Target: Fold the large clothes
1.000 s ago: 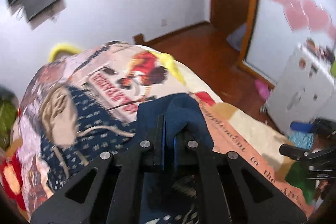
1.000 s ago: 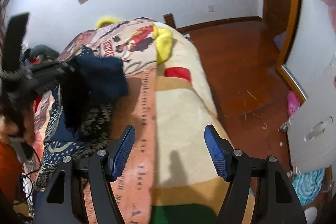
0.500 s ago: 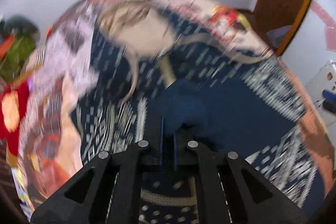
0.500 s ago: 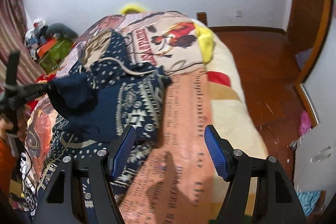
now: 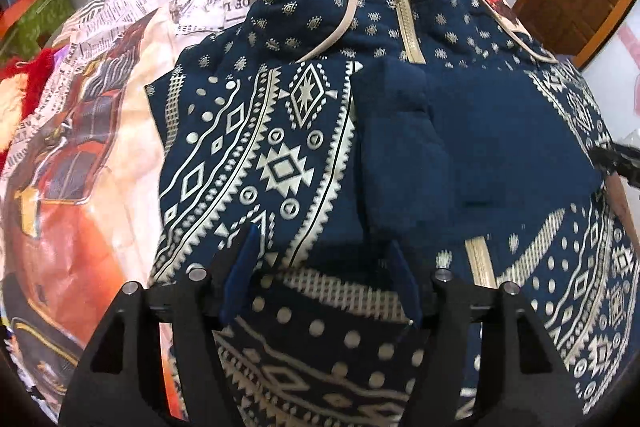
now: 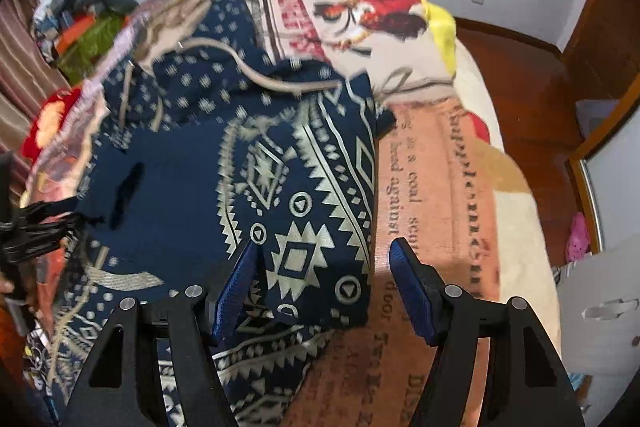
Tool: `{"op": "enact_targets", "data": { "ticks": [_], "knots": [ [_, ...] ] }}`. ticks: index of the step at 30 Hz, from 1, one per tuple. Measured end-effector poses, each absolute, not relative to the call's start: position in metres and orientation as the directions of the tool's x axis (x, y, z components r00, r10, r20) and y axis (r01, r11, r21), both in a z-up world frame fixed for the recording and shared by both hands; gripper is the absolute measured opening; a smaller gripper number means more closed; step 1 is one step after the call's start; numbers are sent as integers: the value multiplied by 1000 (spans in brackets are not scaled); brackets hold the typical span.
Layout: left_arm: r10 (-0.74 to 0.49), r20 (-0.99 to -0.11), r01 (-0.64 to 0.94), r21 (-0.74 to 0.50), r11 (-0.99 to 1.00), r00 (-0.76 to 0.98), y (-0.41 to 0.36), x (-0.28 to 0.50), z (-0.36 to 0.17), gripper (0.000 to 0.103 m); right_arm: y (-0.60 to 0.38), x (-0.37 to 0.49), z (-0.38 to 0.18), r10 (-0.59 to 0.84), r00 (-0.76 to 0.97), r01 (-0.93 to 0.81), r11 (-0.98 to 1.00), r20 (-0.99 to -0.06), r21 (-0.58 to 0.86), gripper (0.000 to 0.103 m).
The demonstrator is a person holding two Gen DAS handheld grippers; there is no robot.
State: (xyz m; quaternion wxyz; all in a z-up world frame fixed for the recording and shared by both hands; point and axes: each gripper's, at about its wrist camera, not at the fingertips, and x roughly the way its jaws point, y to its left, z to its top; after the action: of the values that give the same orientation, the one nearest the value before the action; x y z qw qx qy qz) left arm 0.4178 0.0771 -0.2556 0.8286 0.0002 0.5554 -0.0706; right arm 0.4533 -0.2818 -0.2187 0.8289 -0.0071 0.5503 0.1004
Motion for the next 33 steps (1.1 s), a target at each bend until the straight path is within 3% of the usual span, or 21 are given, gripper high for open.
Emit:
{"op": "enact_targets", "data": {
  "ticks": [7,10,13,20,26,33],
  "knots": [
    [-137,-891,209,-48,977,434,53,404,-209,64,-281,453,-221,171,385,-191,976,-907,103,74],
    [-163,-872,243,-52,969,462,27,411,-199,76,-281,452,-221,179,389,-190,975,-904,112,75],
    [-128,-876,272,5,962,466,-5,431,-209,82,-282,450,-221,187,394,-189,975,-900,120,76],
    [15,-902,258,139,956,432,-38,461,-252,83,-282,450,-222,195,394,-203,972,-898,122,77],
    [143,-867,188,260,947,477,4,460,-253,83,-286,450,-223,222,392,-210,966,-893,148,78],
    [185,-889,-6,202,979,419,111,460,-255,86,-285,450,-223,221,391,-211,966,-893,147,78]
  ]
}}
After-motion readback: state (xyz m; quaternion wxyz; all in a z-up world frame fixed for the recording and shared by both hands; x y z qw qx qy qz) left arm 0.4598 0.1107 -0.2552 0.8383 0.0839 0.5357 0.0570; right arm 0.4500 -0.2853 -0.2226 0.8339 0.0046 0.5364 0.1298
